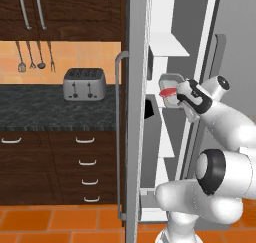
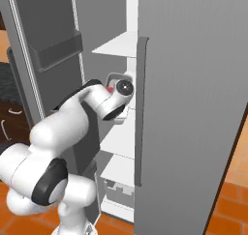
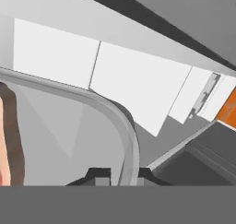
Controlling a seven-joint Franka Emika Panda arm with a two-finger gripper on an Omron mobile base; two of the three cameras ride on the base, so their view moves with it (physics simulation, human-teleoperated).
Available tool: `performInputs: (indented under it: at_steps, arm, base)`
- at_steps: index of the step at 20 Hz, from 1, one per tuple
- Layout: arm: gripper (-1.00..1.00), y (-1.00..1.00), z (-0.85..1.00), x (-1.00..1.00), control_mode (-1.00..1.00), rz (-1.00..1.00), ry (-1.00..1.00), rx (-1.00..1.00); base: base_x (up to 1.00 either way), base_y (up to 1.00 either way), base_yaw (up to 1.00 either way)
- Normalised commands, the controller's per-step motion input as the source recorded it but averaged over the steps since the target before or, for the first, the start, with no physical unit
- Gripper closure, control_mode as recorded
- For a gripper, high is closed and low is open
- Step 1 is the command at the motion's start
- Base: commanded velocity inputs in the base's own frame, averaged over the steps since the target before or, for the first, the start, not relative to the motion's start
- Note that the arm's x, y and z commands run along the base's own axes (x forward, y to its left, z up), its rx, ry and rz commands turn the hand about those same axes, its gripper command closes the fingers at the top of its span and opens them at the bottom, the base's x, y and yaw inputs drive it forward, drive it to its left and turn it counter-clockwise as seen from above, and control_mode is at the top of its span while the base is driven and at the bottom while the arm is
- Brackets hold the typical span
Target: Take the meat container that has the steak and place it on the second highest rack of the freezer. Then take the vegetable container that has the lemon wedge and lime and place it on the highest rack of the freezer.
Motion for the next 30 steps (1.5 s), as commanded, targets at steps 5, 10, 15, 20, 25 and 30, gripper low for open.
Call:
performInputs:
  at_steps: [5, 10, 15, 20, 25, 30]
  arm:
    - [1.00, -0.08, -0.09, 0.59, -1.00, 0.00, 0.00, 0.00]
    - [1.00, 0.00, -0.27, 0.72, -1.00, 0.00, 0.01, -0.01]
    - [1.00, 0.00, -0.50, 0.64, -1.00, 0.00, 0.01, -0.04]
    - [1.00, -0.11, -0.01, 0.75, -1.00, 0.00, 0.00, 0.00]
    - [1.00, -0.23, -0.14, 0.68, -1.00, 0.00, 0.00, 0.00]
    - [-1.00, -0.06, -0.36, 0.45, -1.00, 0.00, 0.00, 0.00]
  base:
    - [0.00, 0.00, 0.00]
    - [0.00, 0.00, 0.00]
    - [0.00, 0.00, 0.00]
    - [0.00, 0.00, 0.00]
    - [0.00, 0.00, 0.00]
    - [0.00, 0.00, 0.00]
